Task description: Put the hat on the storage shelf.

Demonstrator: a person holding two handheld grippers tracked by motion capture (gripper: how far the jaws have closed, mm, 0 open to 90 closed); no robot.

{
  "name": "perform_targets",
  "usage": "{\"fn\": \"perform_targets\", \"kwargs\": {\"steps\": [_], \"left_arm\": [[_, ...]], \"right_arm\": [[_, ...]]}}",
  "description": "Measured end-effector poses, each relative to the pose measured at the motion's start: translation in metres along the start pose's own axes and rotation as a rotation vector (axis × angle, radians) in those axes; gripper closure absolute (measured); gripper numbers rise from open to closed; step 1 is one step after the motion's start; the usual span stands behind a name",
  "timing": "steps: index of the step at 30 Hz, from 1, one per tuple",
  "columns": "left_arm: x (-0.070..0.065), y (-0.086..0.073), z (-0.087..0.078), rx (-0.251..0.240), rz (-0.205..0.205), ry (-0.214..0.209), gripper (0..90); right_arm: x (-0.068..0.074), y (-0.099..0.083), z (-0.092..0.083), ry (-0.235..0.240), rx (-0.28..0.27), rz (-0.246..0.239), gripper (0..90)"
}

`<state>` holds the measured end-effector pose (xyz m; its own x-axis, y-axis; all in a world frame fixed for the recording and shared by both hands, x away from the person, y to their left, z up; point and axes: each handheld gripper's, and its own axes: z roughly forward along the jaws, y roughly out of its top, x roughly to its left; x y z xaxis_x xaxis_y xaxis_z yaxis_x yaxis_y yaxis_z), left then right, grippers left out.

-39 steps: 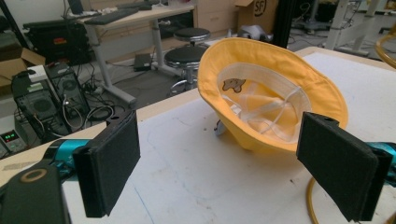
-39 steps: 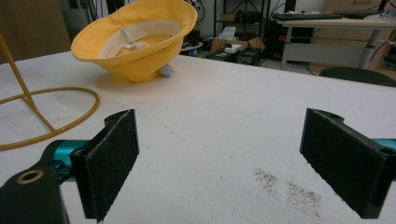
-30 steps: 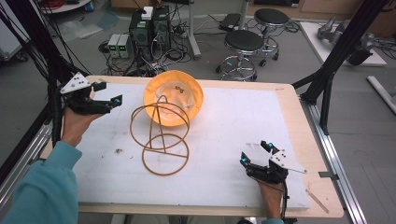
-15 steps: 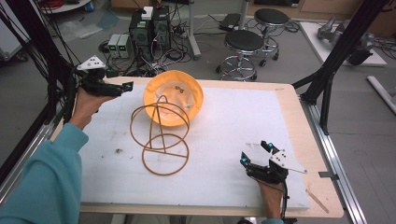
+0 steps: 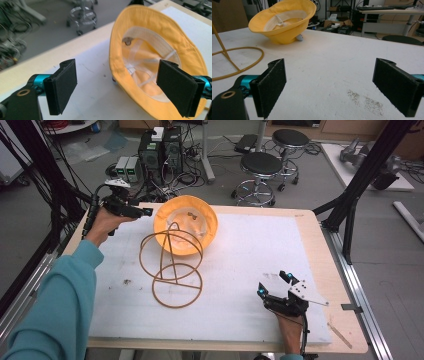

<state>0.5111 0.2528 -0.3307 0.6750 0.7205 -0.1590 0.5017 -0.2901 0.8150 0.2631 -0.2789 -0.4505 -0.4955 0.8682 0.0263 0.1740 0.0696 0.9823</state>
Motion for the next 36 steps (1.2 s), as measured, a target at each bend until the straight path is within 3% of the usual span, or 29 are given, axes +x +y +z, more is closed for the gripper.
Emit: {"fn": "perform_targets", "kwargs": {"steps": [8,13,16,20,24,25,31,36], "left_arm": [[0.0,-0.004,0.017,0.051,-0.027,-0.017,17.0],[-0.004,-0.004,0.026,0.054,-0.021,0.029,20.4],[-0.006,-0.004,0.029,0.054,-0.027,0.013,22.8],[-0.007,-0.007,0.037,0.096,-0.043,0.021,23.7],[-0.008,-0.008,0.041,0.106,-0.059,0.029,25.7],[-0.008,-0.008,0.042,0.099,-0.067,0.006,27.5],[-0.008,-0.012,0.049,0.132,-0.089,-0.027,32.9],[-0.009,-0.013,0.051,0.147,-0.085,-0.063,47.3]], "right_arm": [[0.0,0.0,0.0,0.006,0.002,0.002,10.6],[0.0,0.0,0.0,0.005,0.001,0.002,10.6],[0.0,0.0,0.0,0.004,0.0,0.002,10.6],[0.0,0.0,0.0,0.006,-0.001,-0.003,10.6],[0.0,0.0,0.0,0.006,-0.003,-0.002,10.6],[0.0,0.0,-0.001,0.006,-0.004,-0.002,10.6],[0.0,0.0,-0.001,0.008,-0.007,0.005,10.6],[0.0,0.0,-0.001,0.006,-0.011,0.0,10.6]]}}
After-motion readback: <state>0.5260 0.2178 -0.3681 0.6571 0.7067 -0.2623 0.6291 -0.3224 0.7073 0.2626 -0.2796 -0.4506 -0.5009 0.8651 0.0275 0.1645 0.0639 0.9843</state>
